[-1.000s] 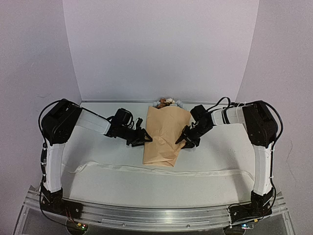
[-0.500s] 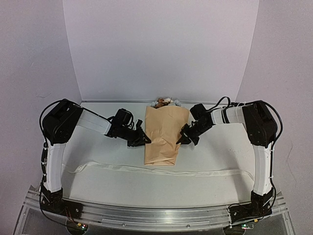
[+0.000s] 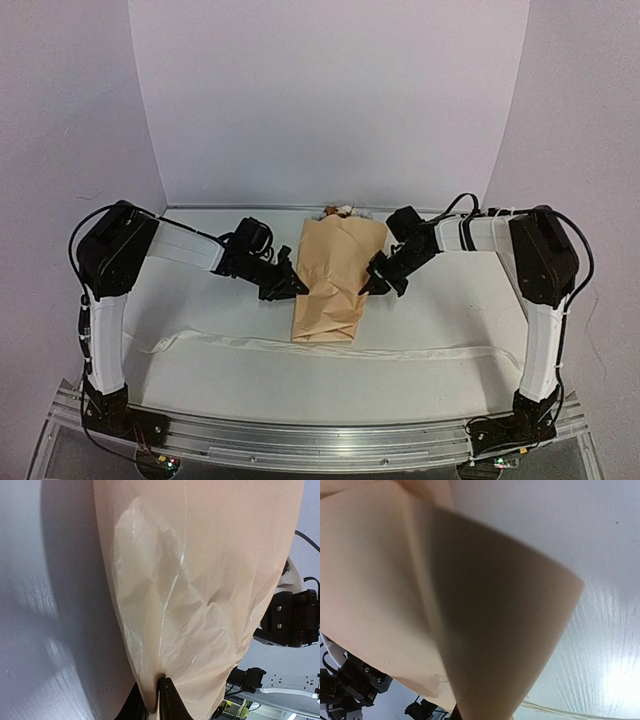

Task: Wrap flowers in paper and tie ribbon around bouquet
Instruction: Pick up the folded bouquet from the center of the board, then place the folded bouquet on the ribbon.

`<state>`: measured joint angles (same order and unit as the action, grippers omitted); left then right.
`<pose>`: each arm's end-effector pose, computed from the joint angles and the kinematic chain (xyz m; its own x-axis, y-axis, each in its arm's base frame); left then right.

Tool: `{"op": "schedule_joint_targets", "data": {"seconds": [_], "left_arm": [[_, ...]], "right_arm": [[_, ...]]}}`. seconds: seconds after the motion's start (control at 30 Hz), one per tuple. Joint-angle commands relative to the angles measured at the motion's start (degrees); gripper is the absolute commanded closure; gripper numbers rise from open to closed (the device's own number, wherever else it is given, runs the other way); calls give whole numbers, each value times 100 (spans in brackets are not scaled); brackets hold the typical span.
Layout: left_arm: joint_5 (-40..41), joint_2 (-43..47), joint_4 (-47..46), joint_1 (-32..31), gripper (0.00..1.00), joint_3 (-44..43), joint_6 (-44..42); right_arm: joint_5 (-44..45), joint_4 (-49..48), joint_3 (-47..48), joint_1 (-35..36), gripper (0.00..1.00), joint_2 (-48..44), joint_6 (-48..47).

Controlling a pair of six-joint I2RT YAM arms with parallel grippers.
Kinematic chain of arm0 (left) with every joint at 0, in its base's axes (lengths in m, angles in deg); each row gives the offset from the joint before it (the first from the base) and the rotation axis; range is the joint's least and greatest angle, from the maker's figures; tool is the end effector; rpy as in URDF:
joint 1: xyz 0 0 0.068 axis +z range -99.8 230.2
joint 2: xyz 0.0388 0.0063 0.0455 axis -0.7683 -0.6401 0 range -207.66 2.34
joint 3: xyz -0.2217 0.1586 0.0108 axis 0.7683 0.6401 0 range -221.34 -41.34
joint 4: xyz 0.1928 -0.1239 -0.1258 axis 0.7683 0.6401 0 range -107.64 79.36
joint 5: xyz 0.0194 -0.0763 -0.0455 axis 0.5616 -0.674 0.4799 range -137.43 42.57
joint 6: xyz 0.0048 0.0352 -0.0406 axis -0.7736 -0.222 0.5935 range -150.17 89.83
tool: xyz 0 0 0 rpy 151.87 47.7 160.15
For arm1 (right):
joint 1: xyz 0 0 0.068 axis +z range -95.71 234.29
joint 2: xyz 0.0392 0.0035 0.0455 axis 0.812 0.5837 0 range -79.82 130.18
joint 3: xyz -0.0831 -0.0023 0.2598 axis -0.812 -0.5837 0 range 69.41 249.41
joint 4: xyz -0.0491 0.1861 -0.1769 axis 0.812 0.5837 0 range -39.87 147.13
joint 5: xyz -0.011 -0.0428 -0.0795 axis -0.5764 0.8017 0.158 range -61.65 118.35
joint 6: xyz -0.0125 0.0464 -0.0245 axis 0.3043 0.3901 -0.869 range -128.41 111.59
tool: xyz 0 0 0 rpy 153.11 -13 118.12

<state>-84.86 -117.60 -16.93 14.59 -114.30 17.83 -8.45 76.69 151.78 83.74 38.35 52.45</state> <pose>0.3382 -0.2690 0.1284 -0.9931 -0.0147 -0.1163 0.0850 0.5925 -0.8010 0.3605 0.2280 0.1608 -0.9309 0.2776 0.2375 0.3642 0.6534 0.6636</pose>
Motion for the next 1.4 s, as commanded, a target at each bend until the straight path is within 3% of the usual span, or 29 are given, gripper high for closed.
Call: {"op": "schedule_joint_targets", "data": {"seconds": [0.0, 0.83, 0.9, 1.0, 1.1, 1.23, 1.3, 1.37], "left_arm": [[-148, 675, 39, -107, 90, 164, 140], [757, 2343, -824, -1062, 86, 2557, 1038], [862, 2367, -855, -1062, 79, 2619, 1097], [1104, 2529, -809, -1070, 64, 2702, 1154], [1637, 2911, -423, -1064, 51, 2793, 1155], [2835, 3667, 751, -1055, 41, 2911, 1486], [3588, 4035, 1420, -1053, 34, 2975, 1921], [4341, 4449, 2127, -1053, 33, 3085, 2523]], "right_arm": [[30, 219, -195, 154, 100, -532, 85], [1026, -23, -1965, 1326, 99, -1729, 151], [1090, -37, -2009, 1357, 92, -1767, 139], [1165, -29, -2077, 1362, 71, -1869, 68], [1271, -9, -2168, 1361, 58, -2079, -55], [1554, 356, -2302, 1355, 44, -2465, -409], [1824, 624, -2398, 1352, 38, -2735, -665], [2043, 868, -2475, 1350, 34, -2975, -909]]}}
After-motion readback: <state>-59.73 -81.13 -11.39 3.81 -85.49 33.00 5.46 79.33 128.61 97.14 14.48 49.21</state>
